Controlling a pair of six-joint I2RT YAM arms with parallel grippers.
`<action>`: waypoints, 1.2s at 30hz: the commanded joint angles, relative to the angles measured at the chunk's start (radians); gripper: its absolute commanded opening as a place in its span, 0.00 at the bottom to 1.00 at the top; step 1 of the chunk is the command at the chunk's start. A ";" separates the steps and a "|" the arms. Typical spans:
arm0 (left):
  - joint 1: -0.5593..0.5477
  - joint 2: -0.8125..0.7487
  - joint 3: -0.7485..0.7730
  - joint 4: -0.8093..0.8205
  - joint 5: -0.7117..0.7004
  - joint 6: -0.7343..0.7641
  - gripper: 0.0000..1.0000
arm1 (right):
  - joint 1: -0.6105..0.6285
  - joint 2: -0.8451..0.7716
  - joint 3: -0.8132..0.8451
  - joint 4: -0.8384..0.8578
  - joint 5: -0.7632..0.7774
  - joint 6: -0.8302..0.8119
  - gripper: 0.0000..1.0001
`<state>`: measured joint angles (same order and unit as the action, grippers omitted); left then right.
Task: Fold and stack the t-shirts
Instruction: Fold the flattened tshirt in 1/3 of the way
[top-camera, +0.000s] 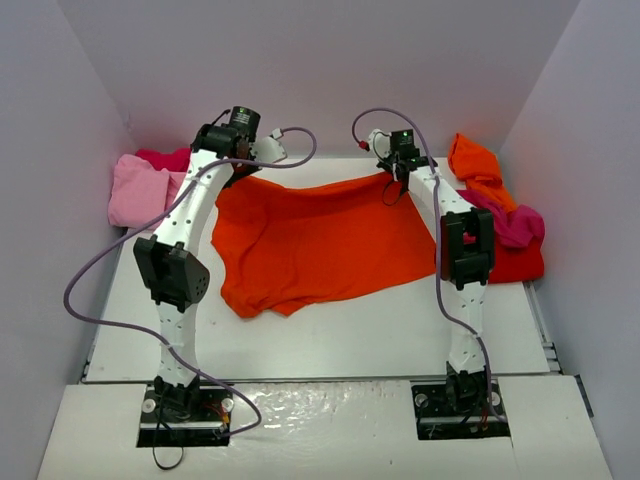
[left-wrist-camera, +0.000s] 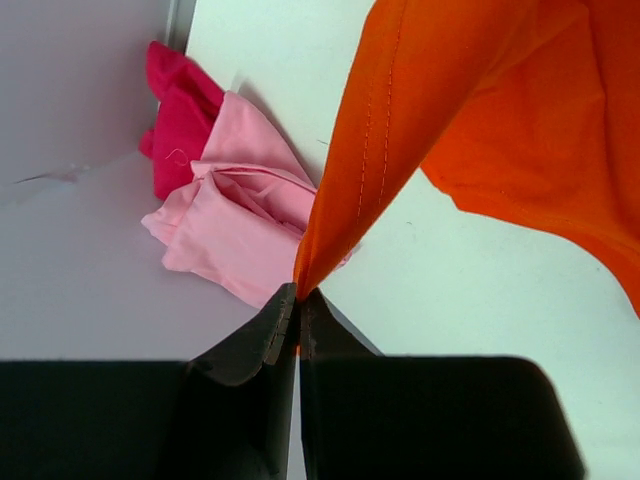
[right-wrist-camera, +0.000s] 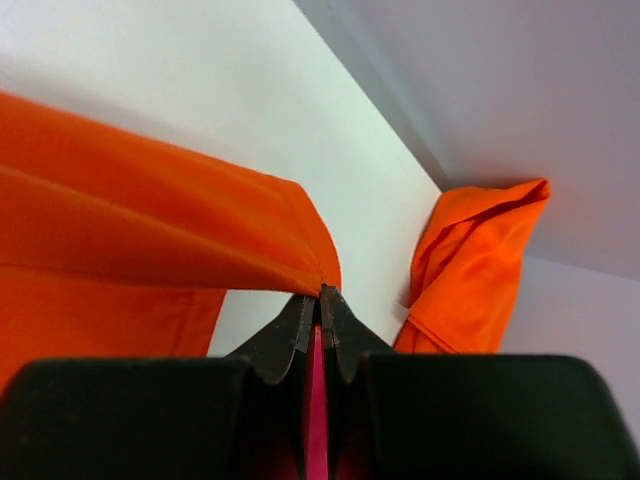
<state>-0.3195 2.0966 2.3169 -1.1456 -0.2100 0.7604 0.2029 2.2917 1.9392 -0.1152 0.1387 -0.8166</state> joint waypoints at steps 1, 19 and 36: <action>-0.017 -0.073 0.069 -0.072 -0.032 -0.020 0.00 | -0.015 -0.097 0.013 0.036 -0.009 -0.020 0.00; -0.124 -0.189 -0.049 -0.302 -0.021 -0.037 0.00 | 0.008 -0.252 -0.235 -0.177 -0.058 -0.172 0.00; -0.193 -0.319 -0.393 -0.325 0.045 -0.138 0.74 | 0.026 -0.252 -0.321 -0.365 -0.041 -0.177 0.60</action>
<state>-0.5149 1.8548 1.9786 -1.3397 -0.1717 0.6633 0.2241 2.0853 1.6213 -0.4365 0.0796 -0.9967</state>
